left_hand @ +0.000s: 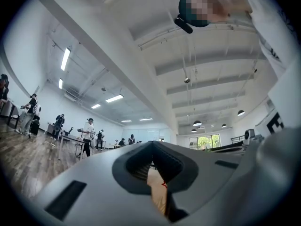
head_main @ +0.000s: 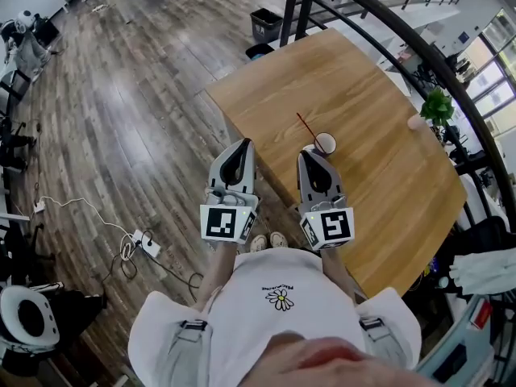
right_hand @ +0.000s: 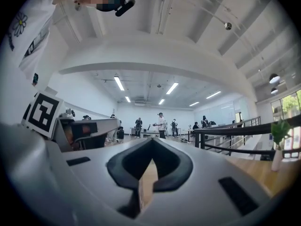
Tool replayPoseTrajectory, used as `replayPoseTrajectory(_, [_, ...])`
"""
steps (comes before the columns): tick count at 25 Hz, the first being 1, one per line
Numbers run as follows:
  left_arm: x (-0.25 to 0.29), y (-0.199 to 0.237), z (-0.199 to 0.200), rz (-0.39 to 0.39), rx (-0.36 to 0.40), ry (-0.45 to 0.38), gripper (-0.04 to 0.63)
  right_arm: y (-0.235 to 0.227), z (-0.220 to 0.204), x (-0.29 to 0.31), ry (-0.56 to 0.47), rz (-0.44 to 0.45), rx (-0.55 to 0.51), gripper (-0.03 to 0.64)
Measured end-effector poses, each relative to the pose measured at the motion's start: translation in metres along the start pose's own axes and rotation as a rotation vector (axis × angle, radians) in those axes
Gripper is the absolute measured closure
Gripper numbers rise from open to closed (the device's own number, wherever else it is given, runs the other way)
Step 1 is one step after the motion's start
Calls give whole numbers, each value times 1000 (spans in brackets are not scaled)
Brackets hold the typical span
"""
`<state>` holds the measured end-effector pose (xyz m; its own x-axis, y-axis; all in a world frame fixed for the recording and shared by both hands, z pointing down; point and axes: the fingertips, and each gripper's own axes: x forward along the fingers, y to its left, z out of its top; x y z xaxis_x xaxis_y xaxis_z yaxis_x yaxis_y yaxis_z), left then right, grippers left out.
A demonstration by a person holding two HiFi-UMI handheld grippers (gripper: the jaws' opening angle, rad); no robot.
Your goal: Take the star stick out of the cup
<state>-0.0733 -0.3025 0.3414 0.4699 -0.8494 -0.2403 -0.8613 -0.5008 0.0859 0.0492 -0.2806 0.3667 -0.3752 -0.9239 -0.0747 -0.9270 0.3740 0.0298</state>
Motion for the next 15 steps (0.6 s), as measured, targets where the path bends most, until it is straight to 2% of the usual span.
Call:
replayPoseTrajectory(4, [-2,-3,-1,5,-3,6,580,-12,3,-2,32,-16,-44,609])
replayPoseTrajectory(7, [0,4,1,6,13,4,580,-15,8,8,65,32,-104,609])
replayPoseTrajectory(8, [4,9,2,7,21,-1,580,-17,10,16,64,54,-108,581])
replayPoseTrajectory(9, [9,13,2,8,29,-4,580,-21,10,24,64,76,-102,478])
replayPoseTrajectory(12, [12,9,-5,5,41,14,579,-46,-2,28,114,100,-95,468])
replayPoseTrajectory(15, [10,3,-15,9,35,45,579,-71,-36,34,234,135,-99,460])
